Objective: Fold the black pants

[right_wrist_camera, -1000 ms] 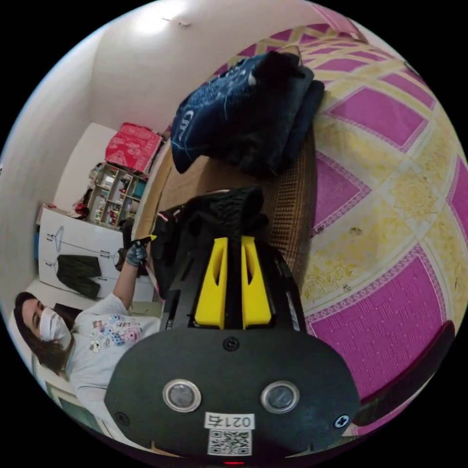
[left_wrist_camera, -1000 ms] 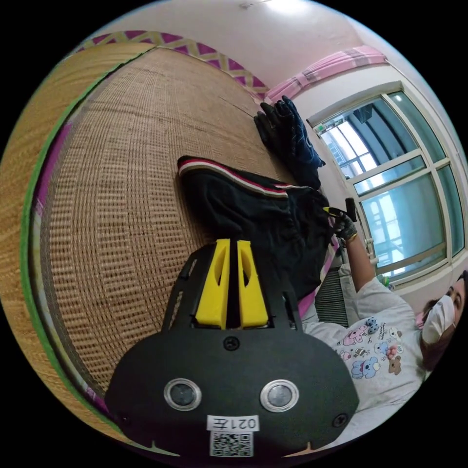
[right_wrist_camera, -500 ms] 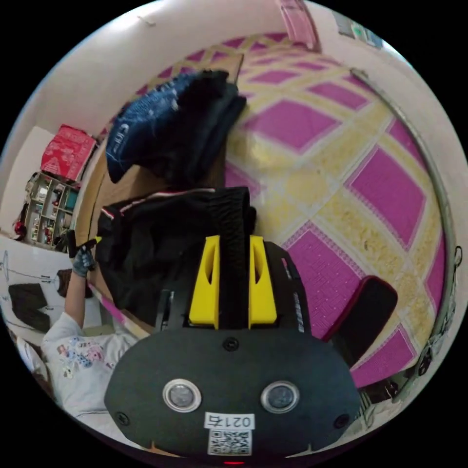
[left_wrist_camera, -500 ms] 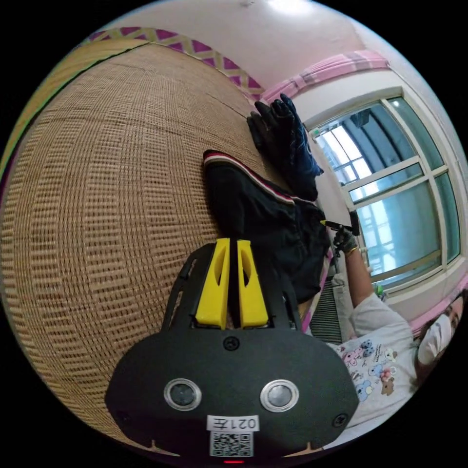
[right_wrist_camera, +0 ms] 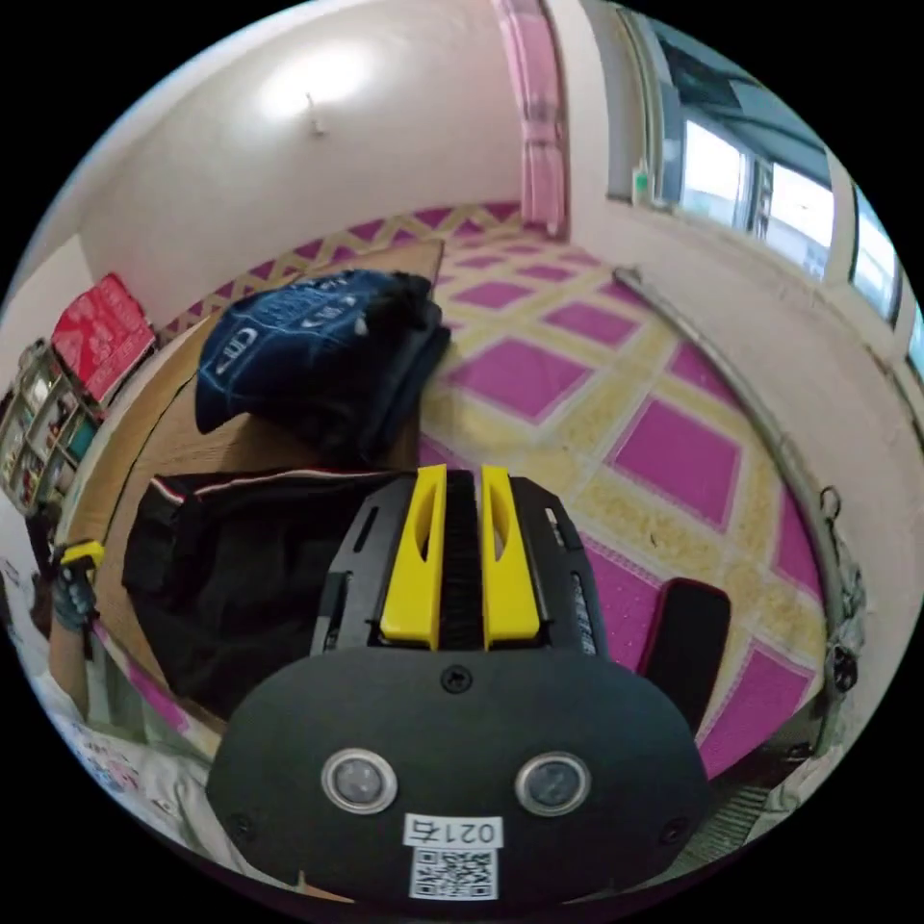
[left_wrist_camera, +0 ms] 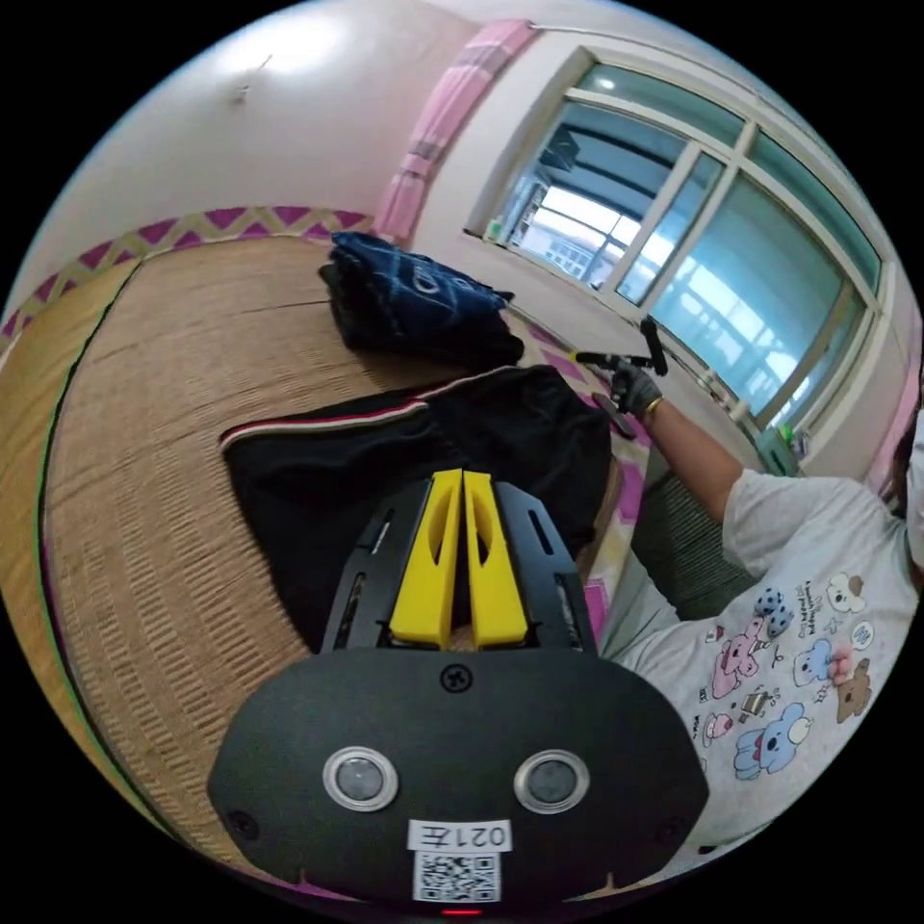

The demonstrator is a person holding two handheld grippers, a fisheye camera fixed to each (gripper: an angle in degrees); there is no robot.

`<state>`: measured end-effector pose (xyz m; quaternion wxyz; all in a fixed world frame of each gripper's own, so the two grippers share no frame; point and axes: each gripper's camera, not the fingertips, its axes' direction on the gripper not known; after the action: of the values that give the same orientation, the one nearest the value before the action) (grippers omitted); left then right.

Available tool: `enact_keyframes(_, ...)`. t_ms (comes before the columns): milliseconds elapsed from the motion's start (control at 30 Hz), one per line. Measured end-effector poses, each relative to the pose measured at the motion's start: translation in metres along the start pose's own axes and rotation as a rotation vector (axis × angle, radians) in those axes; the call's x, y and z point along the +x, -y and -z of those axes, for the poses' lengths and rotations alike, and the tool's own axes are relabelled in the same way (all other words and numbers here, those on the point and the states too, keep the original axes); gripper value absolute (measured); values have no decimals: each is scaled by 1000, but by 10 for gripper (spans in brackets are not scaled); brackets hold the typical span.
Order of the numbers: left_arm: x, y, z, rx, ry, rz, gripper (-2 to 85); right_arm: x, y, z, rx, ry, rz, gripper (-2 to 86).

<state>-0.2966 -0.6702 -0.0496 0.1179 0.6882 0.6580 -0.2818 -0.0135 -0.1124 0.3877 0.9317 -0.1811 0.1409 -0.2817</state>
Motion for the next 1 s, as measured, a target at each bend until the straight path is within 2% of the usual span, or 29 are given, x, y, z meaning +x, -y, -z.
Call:
enact_keyframes(67,25,10,-25,-33,41,-74,30,-33,-13,19,36,29,91,78)
enact_keyframes(200,67,29,-83,-107,116,-185,78,-107,-54,18,-37,160,304,84)
enact_keyframes(333,89,37,-118,-210,227,-239,107,-148,-92,-5,-88,108,445,88)
enact_keyframes(467,98,36,-118,-189,388,-232,23,-141,-105,-27,-115,163,389,85)
enact_keyframes(533,89,37,-100,-139,307,-169,10,-129,-101,-29,-139,222,330,78)
enact_keyframes(600,65,34,-50,1,178,-48,1,-121,-99,-31,-153,261,293,75)
enact_keyframes(667,44,27,3,99,171,13,-2,-115,-98,-32,-165,296,267,73)
enact_keyframes(833,-12,-12,165,266,369,94,-6,-112,-99,-30,-172,312,244,70)
enact_keyframes(900,-48,-45,235,307,506,202,-7,-114,-99,-28,-171,302,247,70)
enact_keyframes(1000,-106,-97,289,313,606,403,-5,-117,-100,-27,-176,288,245,70)
